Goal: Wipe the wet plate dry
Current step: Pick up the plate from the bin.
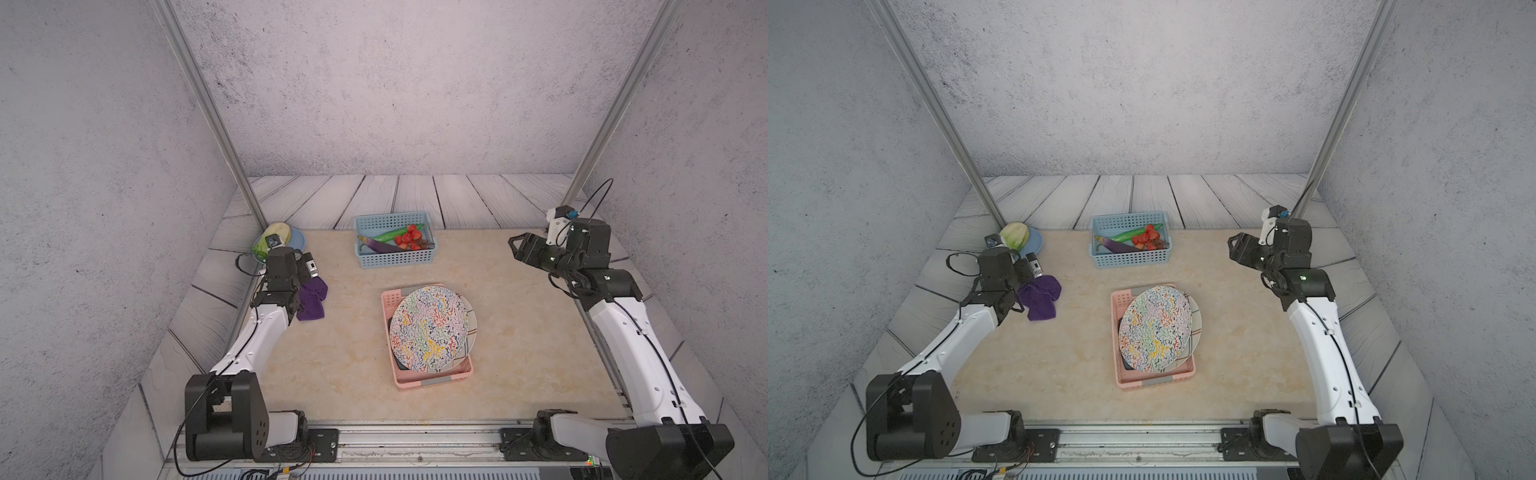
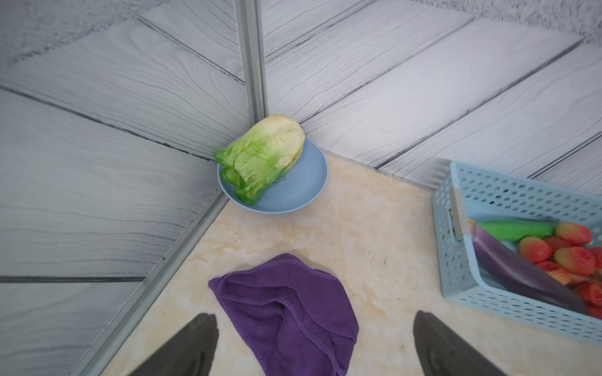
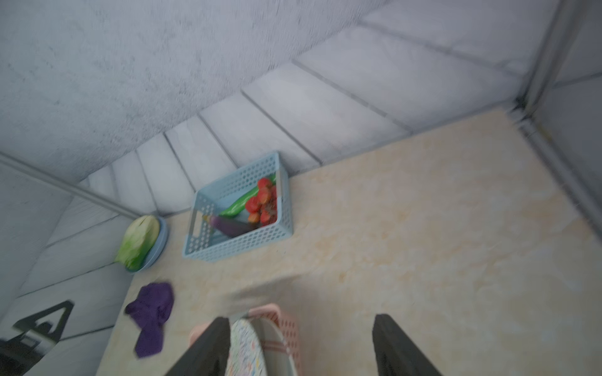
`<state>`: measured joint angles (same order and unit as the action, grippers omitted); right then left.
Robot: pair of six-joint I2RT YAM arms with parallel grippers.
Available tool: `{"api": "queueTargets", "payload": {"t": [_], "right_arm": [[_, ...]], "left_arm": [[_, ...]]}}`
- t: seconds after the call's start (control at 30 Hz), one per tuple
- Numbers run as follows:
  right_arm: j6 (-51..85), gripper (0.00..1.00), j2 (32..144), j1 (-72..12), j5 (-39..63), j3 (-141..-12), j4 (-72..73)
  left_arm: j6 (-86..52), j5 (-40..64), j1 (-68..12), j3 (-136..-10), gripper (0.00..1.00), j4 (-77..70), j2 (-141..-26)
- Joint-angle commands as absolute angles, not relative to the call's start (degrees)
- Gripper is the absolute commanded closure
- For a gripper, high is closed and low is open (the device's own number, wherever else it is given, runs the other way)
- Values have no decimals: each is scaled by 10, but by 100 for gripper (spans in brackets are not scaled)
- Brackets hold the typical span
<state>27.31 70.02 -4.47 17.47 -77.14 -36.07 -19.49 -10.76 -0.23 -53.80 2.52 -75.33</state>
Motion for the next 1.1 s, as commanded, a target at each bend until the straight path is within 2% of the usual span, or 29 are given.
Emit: {"api": "queueTargets", "payload": {"t": [0.0, 0.07, 0.13, 0.3, 0.33, 0.43, 0.5, 0.63, 0.77, 0.83, 1.07], "right_arm": [[321, 31, 718, -89, 257, -788, -532], [320, 35, 725, -121, 263, -809, -558], [318, 44, 737, -153, 271, -821, -588], [305, 61, 766, -213, 233, -807, -632], [306, 62, 770, -219, 215, -801, -634], [298, 38, 781, -225, 167, -784, -624], [294, 33, 787, -226, 146, -777, -616], [289, 37, 809, -225, 172, -745, -578], [304, 47, 833, -228, 204, -726, -538], [313, 49, 838, -228, 218, -717, -513], [342, 56, 859, -235, 318, -687, -413]], "left_arm": [[-262, -80, -4, -571, 1, 199, -770], [-274, -53, -4, -596, 1, 247, -784], [-285, -12, -4, -614, 1, 276, -793], [-359, 138, -8, -584, 1, 241, -788], [-369, 156, -11, -576, 0, 236, -785], [-375, 197, -31, -554, 0, 232, -776], [-365, 207, -47, -542, 1, 237, -771], [-352, 222, -74, -510, 10, 246, -769], [-354, 227, -94, -478, 31, 254, -766], [-347, 238, -109, -468, 39, 252, -765], [-321, 334, -162, -458, 44, 219, -796]]}}
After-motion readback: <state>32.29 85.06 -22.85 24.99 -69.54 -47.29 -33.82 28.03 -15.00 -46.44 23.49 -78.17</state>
